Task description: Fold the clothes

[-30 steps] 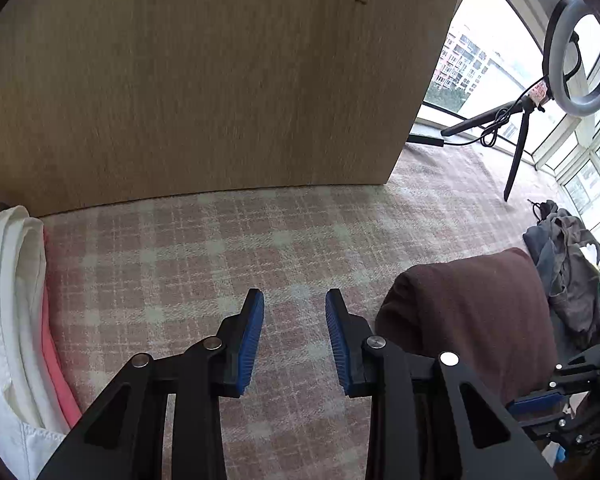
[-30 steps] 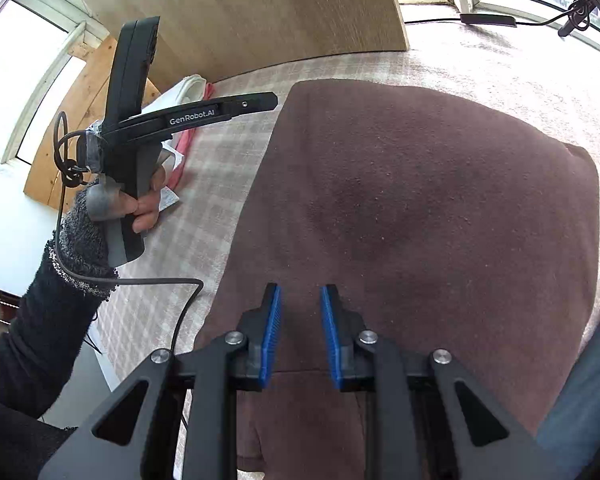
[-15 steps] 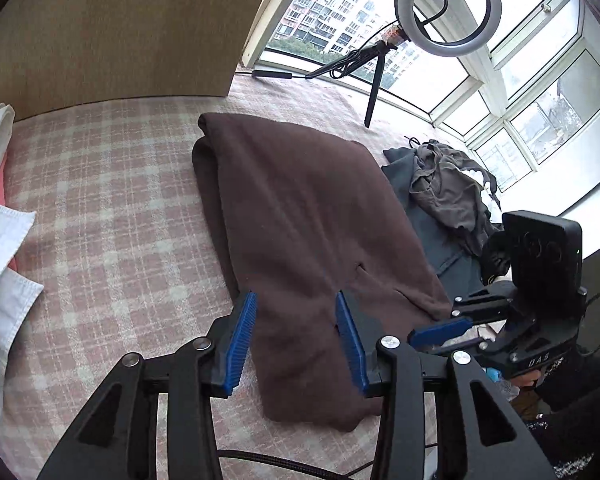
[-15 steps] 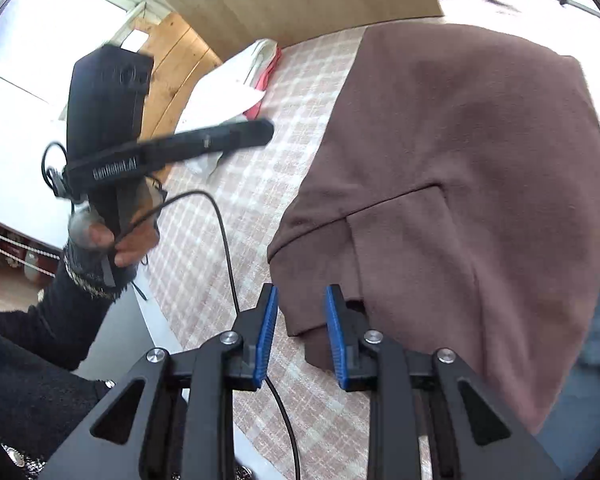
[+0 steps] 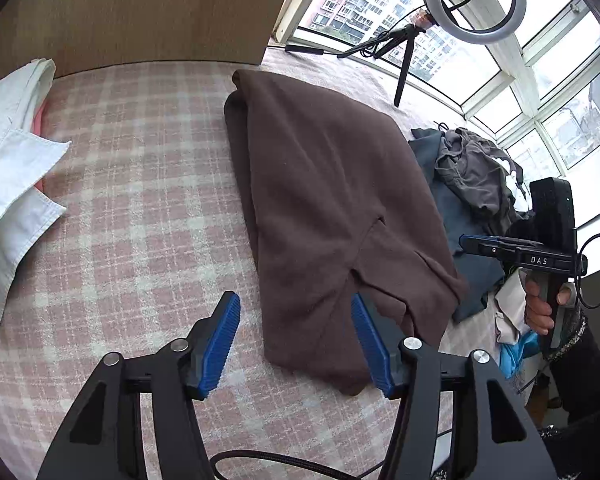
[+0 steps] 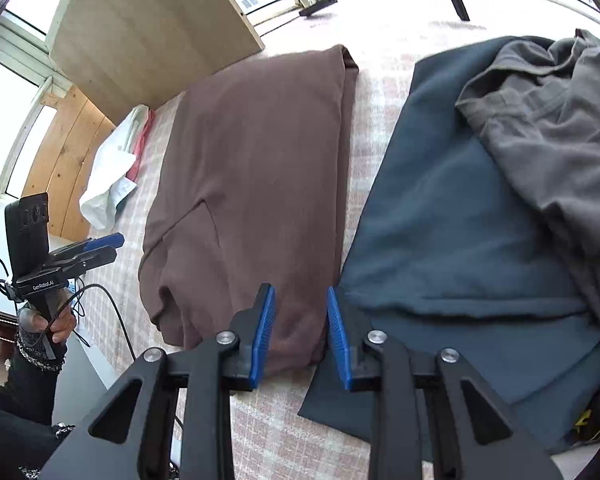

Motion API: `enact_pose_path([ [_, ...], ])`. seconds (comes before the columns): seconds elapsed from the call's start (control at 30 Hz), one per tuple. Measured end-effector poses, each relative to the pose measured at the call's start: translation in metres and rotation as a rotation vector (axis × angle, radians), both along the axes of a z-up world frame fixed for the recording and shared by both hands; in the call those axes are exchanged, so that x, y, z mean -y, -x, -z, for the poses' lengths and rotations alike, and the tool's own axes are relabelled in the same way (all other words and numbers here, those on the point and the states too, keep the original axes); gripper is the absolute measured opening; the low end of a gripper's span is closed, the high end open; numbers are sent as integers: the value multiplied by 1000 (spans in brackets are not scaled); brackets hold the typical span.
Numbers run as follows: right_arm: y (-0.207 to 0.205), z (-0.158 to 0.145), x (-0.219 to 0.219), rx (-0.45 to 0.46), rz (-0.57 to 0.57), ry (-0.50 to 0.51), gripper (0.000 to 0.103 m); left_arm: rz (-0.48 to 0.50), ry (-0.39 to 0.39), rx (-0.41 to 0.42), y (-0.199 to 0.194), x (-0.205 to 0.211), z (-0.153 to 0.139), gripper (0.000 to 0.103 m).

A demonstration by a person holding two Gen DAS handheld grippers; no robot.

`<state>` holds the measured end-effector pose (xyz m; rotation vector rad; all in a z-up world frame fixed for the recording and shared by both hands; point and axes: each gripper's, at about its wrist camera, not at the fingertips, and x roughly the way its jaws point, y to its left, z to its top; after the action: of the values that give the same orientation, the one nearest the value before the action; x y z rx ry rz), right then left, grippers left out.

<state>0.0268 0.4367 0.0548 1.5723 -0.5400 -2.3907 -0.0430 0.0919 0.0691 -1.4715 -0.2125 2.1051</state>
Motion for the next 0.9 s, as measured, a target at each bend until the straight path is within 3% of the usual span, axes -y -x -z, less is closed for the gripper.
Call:
enact_pose_path([
  [0.03, 8, -5, -2, -44, 16, -8, 53, -14, -5, -10, 8, -3, 0, 69],
  [0.07, 18, -7, -3, -77, 18, -12, 56, -16, 9, -16, 17, -8, 4, 69],
  [0.23, 59, 15, 0, -78, 18, -61, 57, -49, 70, -17, 44, -27, 26, 69],
  [0.4, 65, 43, 2, -63, 25, 38, 57, -60, 64, 29, 44, -35, 48, 69],
  [0.73, 59, 46, 30, -76, -144, 38, 55, -37, 60, 8, 35, -55, 46, 66],
  [0.9, 60, 50, 34, -66, -116, 83, 34, -96, 31, 4, 38, -48, 48, 37],
])
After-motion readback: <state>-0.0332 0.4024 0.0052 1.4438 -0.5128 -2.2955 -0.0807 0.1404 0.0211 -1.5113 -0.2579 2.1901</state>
